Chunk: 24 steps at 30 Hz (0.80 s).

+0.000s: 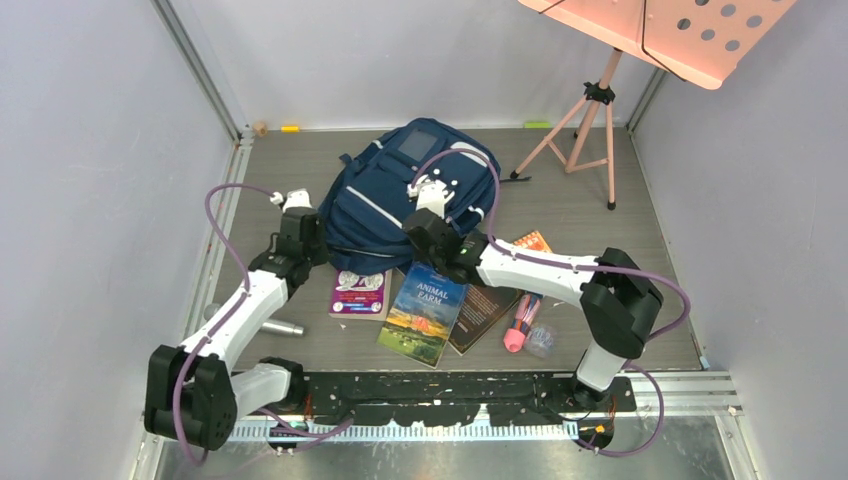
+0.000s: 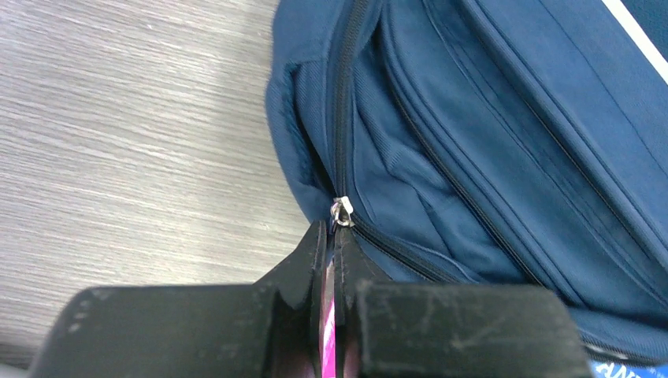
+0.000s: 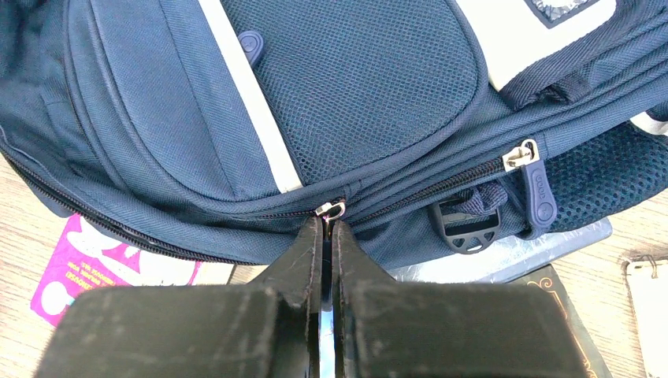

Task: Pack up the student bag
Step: Unzip the student bag at the center of the board.

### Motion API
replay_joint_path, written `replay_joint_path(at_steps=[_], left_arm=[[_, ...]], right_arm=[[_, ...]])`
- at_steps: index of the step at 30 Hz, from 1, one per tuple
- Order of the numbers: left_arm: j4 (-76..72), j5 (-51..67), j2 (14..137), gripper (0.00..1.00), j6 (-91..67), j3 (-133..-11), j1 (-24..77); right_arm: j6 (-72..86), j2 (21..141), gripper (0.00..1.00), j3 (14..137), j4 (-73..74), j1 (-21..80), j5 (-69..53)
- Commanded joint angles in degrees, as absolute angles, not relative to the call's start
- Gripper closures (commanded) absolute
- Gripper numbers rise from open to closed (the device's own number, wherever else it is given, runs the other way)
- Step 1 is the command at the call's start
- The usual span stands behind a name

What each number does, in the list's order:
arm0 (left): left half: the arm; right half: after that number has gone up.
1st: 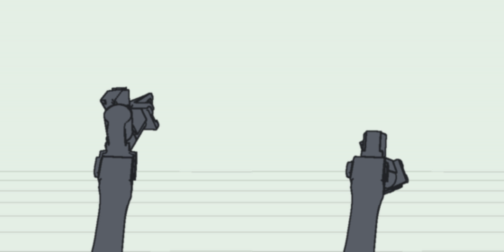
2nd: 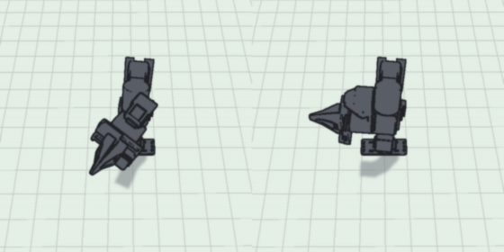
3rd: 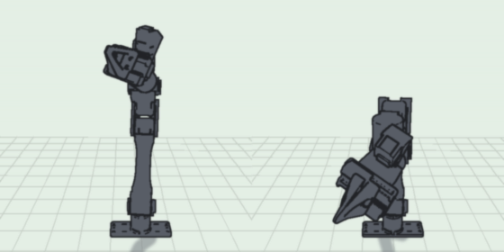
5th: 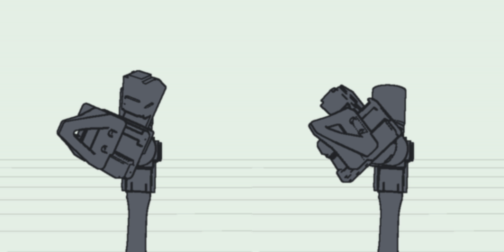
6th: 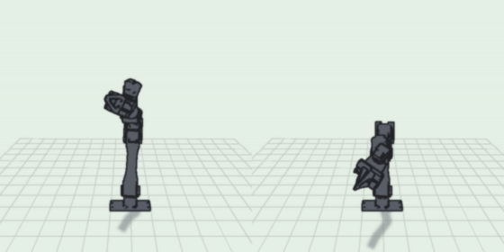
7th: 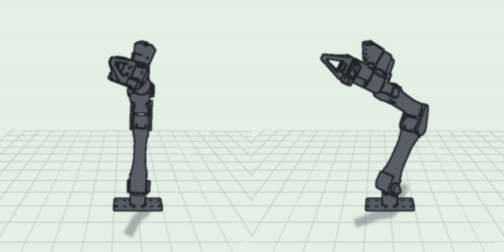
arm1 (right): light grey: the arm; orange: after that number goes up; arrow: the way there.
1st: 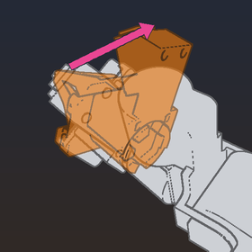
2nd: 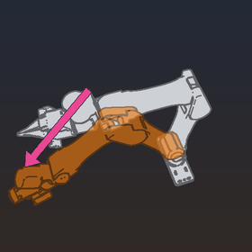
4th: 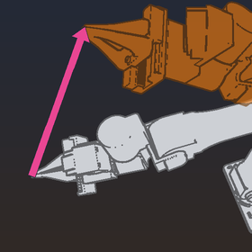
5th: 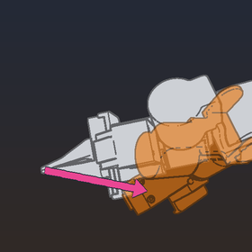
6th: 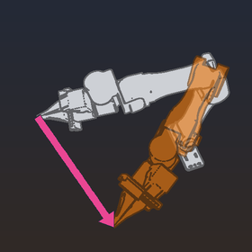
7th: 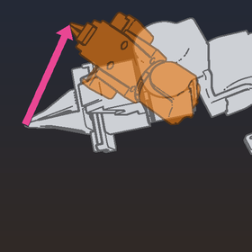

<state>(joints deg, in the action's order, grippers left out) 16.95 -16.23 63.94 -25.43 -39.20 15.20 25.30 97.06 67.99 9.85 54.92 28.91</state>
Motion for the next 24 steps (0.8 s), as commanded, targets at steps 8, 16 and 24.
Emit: replay_joint_path(at_steps=[8,16,24], left_arm=[[6.68,-13.32,68.05,1.00,-20.86,-41.77,4.75],[0.63,-1.96,61.02,1.00,-23.62,-34.89,4.75],[5.22,-2.32,60.70,1.00,-23.81,-35.86,4.77]], right_arm=[[21.19,89.94,1.00,65.52,11.65,52.55,30.51],[12.75,85.19,0.37,66.13,5.76,52.89,14.95],[8.95,93.32,0.26,76.32,5.66,52.91,-2.86]])
